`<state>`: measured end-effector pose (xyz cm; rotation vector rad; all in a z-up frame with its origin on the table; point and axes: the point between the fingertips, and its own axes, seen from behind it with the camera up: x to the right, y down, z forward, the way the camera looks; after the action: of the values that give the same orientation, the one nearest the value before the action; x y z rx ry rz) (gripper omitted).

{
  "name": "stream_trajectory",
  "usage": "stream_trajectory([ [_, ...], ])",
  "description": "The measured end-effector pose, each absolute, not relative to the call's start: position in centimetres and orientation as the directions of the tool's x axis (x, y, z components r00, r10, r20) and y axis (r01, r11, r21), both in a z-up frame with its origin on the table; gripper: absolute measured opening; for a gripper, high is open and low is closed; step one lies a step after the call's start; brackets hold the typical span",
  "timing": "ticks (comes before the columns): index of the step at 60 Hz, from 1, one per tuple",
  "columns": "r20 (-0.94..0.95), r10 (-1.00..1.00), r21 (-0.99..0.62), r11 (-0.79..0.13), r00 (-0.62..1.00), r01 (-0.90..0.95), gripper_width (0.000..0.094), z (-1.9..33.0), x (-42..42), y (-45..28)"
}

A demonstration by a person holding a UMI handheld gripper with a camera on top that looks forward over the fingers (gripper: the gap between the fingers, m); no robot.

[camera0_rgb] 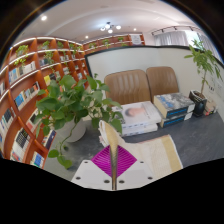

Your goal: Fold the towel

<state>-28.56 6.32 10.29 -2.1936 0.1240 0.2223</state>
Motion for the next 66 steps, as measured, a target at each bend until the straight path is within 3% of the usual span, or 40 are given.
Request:
stream_trajectory([
  [6,-0.196,-0.059,-0.795,-0.574,0.979,-0.194,0.0032,11.5,-22.1,6.5],
  [12,-0.151,-0.108,-0.777,-0.602,0.983,-0.185,0.0045,9.1,-15.3,6.2],
  [21,-0.049,-0.152,-0.741,-0.657,0.987,-0.138,0.0324,3.8,-7.3,5.2],
  [27,-0.032,-0.134,-0.741,-0.662,0.99,-0.113,0.0574,3.1,-4.8,4.7],
  [31,-0.059,-0.112,-0.752,-0.648,0.992,-0.118,0.0689,4.3,-4.0,4.2],
  [39,-0.1,-0.084,-0.782,-0.61,0.991,-0.131,0.0819,8.9,-3.1,2.5],
  [52,-0.131,-0.075,-0.826,-0.543,0.989,-0.151,0.0835,17.4,-3.1,-3.7],
  [66,-0.073,-0.102,-0.868,-0.483,0.992,-0.114,0.0836,22.4,-2.9,-12.6],
])
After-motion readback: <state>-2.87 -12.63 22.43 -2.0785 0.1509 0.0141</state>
